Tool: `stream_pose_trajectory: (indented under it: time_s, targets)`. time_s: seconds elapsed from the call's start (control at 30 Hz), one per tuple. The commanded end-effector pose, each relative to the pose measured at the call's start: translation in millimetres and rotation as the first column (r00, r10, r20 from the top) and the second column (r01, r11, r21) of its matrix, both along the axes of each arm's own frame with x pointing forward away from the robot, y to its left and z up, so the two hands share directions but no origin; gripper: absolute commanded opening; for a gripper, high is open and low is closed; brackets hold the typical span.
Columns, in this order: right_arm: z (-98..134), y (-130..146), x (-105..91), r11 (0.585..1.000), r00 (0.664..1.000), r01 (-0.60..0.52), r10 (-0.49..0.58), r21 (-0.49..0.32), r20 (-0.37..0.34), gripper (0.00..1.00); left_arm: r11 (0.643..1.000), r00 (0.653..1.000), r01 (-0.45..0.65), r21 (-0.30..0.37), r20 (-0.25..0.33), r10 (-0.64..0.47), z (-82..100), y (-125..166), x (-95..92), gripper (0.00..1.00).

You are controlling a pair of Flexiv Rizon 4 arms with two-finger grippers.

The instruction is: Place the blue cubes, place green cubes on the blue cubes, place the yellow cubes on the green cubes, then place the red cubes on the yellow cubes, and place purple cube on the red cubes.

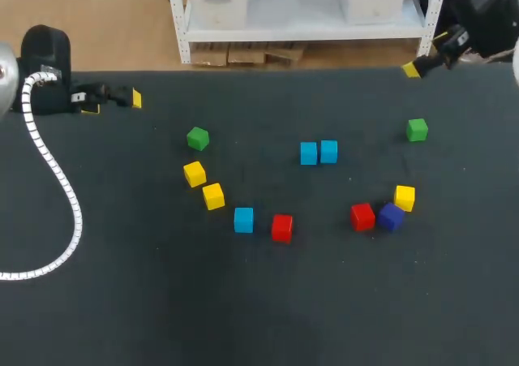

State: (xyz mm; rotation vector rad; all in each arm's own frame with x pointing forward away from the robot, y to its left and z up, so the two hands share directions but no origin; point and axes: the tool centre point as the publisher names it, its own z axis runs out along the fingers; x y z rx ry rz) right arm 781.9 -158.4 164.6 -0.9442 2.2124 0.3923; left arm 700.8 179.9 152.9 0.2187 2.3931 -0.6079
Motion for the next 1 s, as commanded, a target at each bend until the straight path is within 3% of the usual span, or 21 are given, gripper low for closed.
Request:
stream_pose_trajectory:
  time_s: [0.03,0.53,0.67,0.73,0.8,1.0]
  targets:
    - [-1.4,-8.2,-5.2,1.000,1.000,0.015,-0.015,0.011,0.009,1.00,1.000,1.000,0.010,-0.013,0.008,-0.010,-1.9,3.5,-0.5,1.00]
    - [-3.6,-7.9,-7.7,0.999,1.000,0.021,-0.021,0.024,0.003,1.00,1.000,1.000,0.005,-0.013,0.023,-0.005,2.1,3.4,-1.3,1.00]
    - [-3.6,-7.9,-7.7,0.999,1.000,0.021,-0.021,0.024,0.003,1.00,0.994,0.994,0.101,0.053,0.025,-0.102,15.4,-9.1,-5.7,1.00]
    - [-3.6,-7.9,-7.7,0.999,1.000,0.021,-0.021,0.024,0.003,1.00,0.980,0.986,0.164,0.116,0.011,-0.166,19.0,-21.4,-11.0,1.00]
    - [-3.6,-7.9,-7.7,0.999,1.000,0.021,-0.021,0.024,0.003,1.00,0.959,0.977,0.210,0.188,-0.003,-0.213,20.6,-32.4,-16.7,1.00]
    - [-3.6,-7.9,-7.7,0.999,1.000,0.021,-0.021,0.024,0.003,1.00,0.875,0.915,0.403,0.269,-0.100,-0.391,13.6,-62.2,-31.8,1.00]
